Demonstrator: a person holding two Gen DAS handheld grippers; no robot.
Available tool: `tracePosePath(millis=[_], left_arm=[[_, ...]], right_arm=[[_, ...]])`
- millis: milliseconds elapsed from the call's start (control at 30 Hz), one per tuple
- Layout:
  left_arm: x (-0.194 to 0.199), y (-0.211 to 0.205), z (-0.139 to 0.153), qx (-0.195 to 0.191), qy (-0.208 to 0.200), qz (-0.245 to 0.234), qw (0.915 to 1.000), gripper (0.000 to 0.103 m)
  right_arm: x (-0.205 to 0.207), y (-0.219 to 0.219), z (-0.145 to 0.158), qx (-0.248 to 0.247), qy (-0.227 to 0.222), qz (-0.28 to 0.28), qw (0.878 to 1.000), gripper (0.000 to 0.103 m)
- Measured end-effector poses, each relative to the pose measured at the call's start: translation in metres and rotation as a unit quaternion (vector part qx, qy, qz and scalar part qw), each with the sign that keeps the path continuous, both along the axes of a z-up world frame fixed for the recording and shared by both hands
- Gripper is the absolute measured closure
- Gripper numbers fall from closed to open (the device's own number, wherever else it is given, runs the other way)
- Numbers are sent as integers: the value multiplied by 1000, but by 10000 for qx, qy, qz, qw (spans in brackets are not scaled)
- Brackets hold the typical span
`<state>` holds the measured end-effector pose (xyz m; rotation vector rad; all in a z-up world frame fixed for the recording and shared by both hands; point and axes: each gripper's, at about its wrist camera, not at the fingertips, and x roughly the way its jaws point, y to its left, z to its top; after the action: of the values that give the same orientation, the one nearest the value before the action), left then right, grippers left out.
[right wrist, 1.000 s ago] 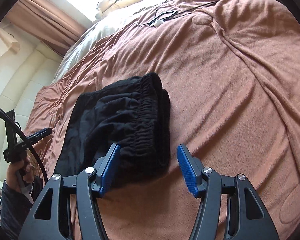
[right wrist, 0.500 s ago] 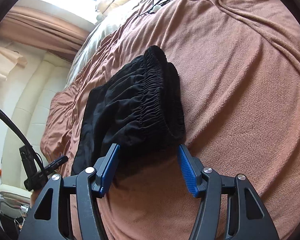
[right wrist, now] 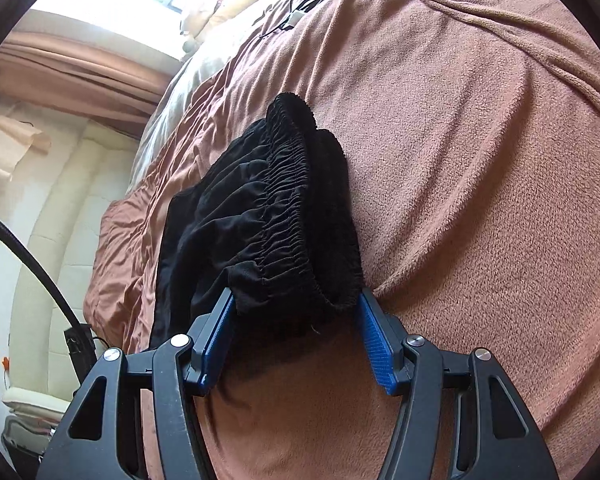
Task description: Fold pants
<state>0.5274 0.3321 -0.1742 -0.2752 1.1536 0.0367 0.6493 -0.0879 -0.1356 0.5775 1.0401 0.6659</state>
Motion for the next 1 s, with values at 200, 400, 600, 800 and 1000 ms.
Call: tracePosePath(millis=[200,400,600,800,1000], left_arm=[[10,5,-5,46,-50,22,10000,42],[18,5,-7,173,-21,-29,9998,42],[21,8,-8,8,-41,93,9999,50],[12,8,1,-275,-128,9,9995,88],[7,7,-1,-318,-17,-60,9995,65]], right_arm=[[-2,4,-1,1,51,-73,10000,49],[-6,8,6,-220,71,-36,9997,50],[-1,12,8,-168,59,-3,9998,50],[-3,11,6,-180,-60,-68,9998,55],[-4,13,8,-198,26,-17,9998,56]])
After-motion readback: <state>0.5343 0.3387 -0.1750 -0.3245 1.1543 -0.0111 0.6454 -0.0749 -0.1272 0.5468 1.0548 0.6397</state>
